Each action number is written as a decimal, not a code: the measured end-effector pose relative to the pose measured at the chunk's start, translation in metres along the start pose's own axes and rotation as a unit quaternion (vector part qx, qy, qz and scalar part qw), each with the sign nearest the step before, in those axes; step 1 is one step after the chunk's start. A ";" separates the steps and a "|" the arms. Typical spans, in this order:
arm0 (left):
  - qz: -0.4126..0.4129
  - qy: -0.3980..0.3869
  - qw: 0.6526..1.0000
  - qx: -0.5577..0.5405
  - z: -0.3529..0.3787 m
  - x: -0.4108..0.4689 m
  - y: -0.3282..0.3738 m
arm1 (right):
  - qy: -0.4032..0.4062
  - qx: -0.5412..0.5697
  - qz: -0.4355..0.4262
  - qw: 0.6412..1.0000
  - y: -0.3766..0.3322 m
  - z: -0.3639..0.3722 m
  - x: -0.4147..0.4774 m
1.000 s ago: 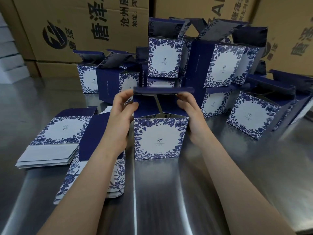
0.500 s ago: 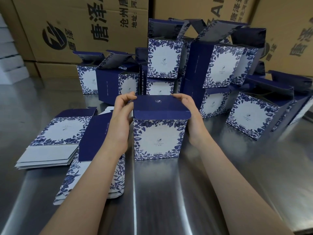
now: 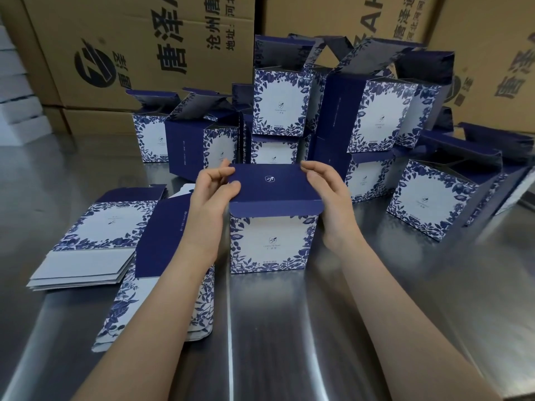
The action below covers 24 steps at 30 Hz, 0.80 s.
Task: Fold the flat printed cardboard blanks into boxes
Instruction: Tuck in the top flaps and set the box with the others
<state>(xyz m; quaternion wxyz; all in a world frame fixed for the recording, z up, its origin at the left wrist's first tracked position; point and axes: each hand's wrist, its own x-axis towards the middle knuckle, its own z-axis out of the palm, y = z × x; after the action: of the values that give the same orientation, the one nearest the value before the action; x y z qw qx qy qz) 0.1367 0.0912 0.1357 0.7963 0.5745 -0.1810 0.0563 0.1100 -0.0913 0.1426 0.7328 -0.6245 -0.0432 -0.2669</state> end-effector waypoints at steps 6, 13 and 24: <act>0.061 0.089 0.992 0.066 -0.002 -0.002 0.000 | 0.056 -0.056 -0.061 0.995 -0.002 -0.002 0.003; 0.064 0.077 0.985 0.140 0.003 -0.011 0.005 | -0.012 -0.120 -0.070 0.990 -0.006 -0.004 0.002; 0.132 0.063 0.951 0.272 0.006 -0.010 0.002 | -0.074 -0.103 -0.036 0.991 -0.001 0.000 -0.002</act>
<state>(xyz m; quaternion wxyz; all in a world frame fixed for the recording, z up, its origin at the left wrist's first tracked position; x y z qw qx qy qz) 0.1255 0.0874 0.1358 0.6046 0.7357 -0.1830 0.2442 0.1076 -0.0910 0.1427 0.6495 -0.7126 -0.0921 -0.2487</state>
